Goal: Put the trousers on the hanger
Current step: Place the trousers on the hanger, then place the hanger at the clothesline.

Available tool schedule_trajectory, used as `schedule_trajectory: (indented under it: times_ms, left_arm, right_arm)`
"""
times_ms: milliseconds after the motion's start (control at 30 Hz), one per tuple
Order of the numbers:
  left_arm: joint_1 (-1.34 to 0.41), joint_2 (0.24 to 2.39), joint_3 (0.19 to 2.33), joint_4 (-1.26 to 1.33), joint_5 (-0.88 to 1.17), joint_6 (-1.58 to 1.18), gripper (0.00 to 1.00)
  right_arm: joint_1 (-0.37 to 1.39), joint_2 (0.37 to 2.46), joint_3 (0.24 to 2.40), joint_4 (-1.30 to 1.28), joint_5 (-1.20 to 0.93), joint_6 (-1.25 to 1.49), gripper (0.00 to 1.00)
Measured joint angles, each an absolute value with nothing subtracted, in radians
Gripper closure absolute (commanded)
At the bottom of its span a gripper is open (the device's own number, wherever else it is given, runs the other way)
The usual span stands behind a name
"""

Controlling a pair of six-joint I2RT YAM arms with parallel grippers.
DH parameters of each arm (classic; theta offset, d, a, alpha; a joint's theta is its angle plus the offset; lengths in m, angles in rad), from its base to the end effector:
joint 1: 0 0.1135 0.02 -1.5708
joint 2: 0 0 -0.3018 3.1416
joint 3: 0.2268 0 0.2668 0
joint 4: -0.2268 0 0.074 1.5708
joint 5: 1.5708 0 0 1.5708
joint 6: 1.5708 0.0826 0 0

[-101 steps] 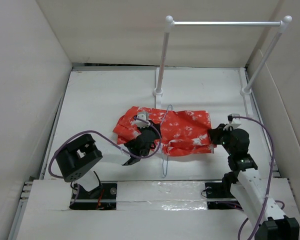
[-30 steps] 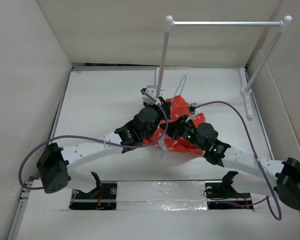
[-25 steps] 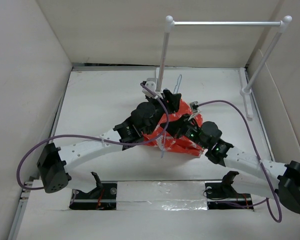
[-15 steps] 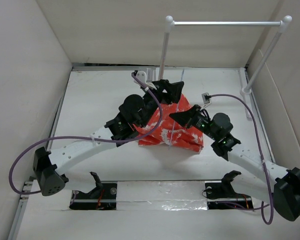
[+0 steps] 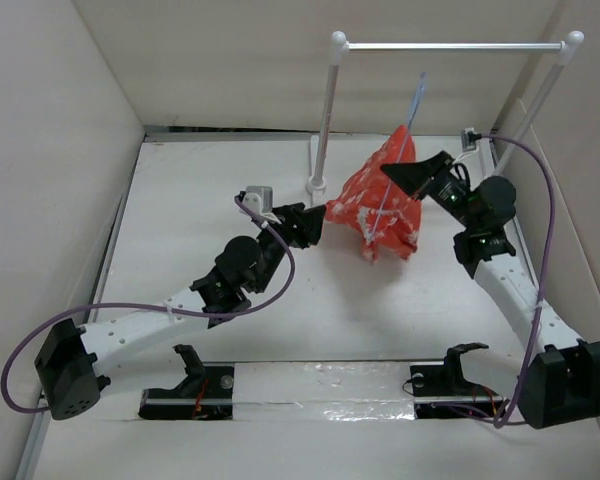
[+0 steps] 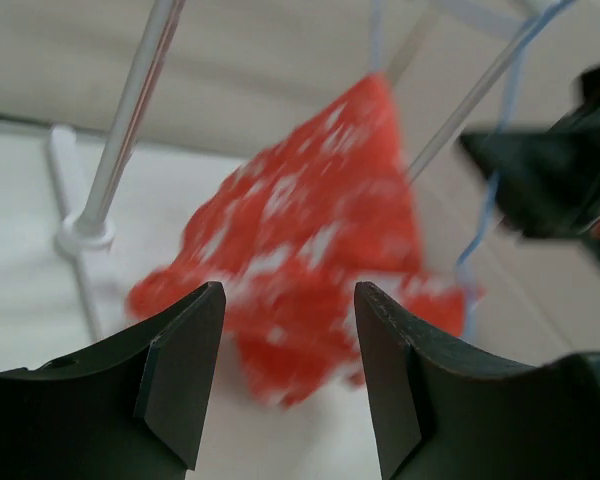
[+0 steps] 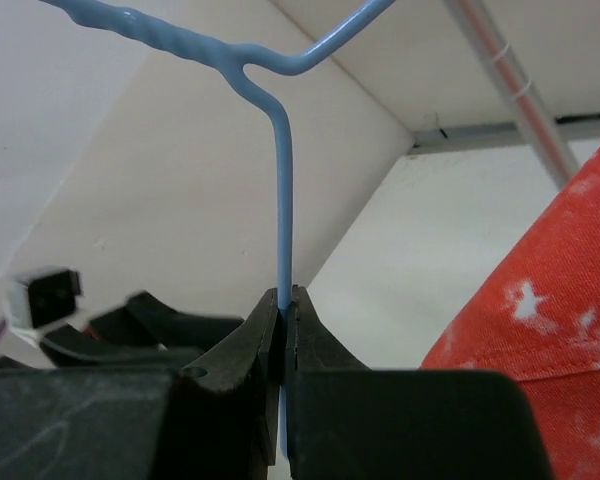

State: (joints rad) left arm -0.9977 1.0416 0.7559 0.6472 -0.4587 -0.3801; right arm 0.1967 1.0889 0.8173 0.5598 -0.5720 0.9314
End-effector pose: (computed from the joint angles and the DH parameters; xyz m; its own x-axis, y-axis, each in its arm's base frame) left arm 0.1785 -0.2091 0.4107 -0.0181 -0.5854 -0.8105 0.5622 0.6644 -0.4925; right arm 0.2700 0.0994 0.4098 -0.3740 0.6135 -0.6956 -0.6254 0.3870 0.6776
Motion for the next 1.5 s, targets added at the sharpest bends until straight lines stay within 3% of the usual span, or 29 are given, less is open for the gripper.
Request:
schedule_trajectory:
  times_ms: [333, 767, 1333, 1433, 1467, 1500]
  left_arm:
    - [-0.947, 1.038, 0.625, 0.599, -0.453, -0.392, 0.49]
    - [-0.934, 0.984, 0.561, 0.608, -0.464, -0.369, 0.48]
    - [-0.93, 1.012, 0.561, 0.609, -0.452, -0.364, 0.48]
    - [-0.927, 1.012, 0.561, 0.609, -0.451, -0.364, 0.48]
    - [-0.927, 1.012, 0.561, 0.609, -0.451, -0.364, 0.48]
    - [-0.926, 1.012, 0.561, 0.609, -0.451, -0.364, 0.48]
  right_arm:
    - [0.012, 1.32, 1.094, 0.545, -0.637, 0.904, 1.0]
    - [-0.034, 1.582, 1.339, 0.44, -0.689, 0.892, 1.0]
    - [-0.107, 1.755, 1.396, 0.487, -0.721, 0.9, 0.99]
    - [-0.117, 1.751, 1.377, 0.505, -0.72, 0.889, 0.64]
    - [-0.117, 1.744, 1.365, 0.508, -0.719, 0.885, 0.43]
    - [-0.118, 1.733, 1.352, 0.508, -0.718, 0.878, 0.34]
